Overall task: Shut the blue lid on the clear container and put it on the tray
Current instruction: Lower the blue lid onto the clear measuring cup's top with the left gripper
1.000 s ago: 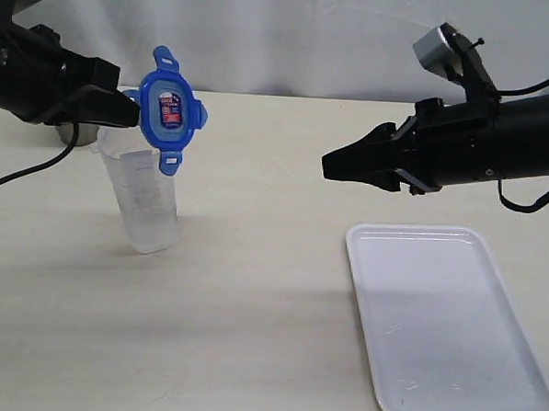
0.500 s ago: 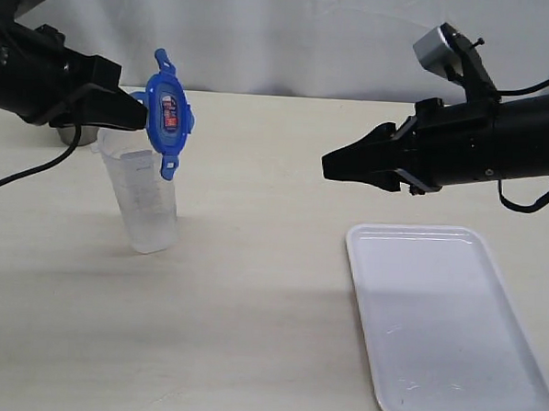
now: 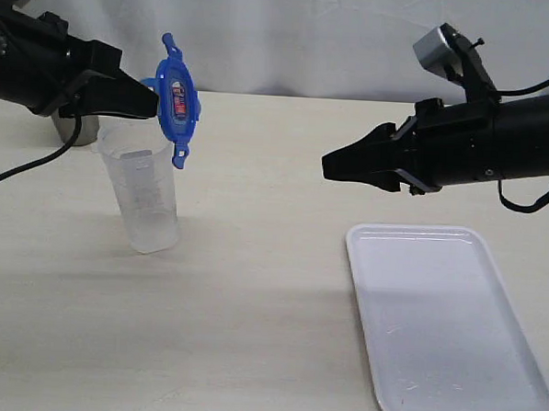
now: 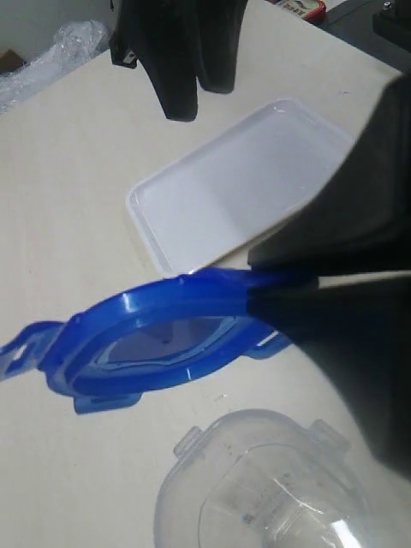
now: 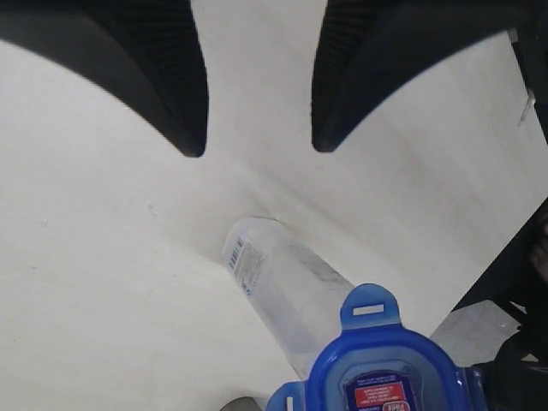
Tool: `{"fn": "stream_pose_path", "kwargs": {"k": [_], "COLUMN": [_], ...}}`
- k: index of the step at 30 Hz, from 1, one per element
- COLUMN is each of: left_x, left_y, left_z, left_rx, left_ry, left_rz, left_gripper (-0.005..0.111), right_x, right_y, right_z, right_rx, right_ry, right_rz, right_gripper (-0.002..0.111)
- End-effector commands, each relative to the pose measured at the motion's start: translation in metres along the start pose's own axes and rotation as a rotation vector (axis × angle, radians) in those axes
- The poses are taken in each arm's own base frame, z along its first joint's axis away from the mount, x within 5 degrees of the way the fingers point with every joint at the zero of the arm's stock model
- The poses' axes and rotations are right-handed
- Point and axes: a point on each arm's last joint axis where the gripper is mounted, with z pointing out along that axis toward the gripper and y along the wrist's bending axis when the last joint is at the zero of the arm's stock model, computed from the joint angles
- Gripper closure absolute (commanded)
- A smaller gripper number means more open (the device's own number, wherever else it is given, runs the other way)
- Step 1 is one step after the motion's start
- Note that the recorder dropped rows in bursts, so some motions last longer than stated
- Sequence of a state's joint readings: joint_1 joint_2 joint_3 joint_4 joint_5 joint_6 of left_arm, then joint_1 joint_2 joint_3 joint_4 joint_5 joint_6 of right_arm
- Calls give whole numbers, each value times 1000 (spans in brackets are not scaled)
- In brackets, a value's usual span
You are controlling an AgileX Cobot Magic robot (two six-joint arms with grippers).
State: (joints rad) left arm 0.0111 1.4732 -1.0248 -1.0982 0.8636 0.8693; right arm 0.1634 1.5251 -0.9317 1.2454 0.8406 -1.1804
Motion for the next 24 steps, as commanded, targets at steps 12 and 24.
{"fn": "stream_pose_path", "kwargs": {"k": [12,24], "left_x": [-4,4], "left_y": [21,31], "left_z": [-23,-26], "left_rx": [-22,-73], "left_ry": [-41,15], "left_rz": [-46,-39], "left_gripper": [107,107], "right_x": [0,0], "right_y": [1,1], "right_z": [-1,-1], "right_rx": [6,2], "right_ry": [-4,-2], "right_rz": [-3,8], "right_gripper": [69,69]}}
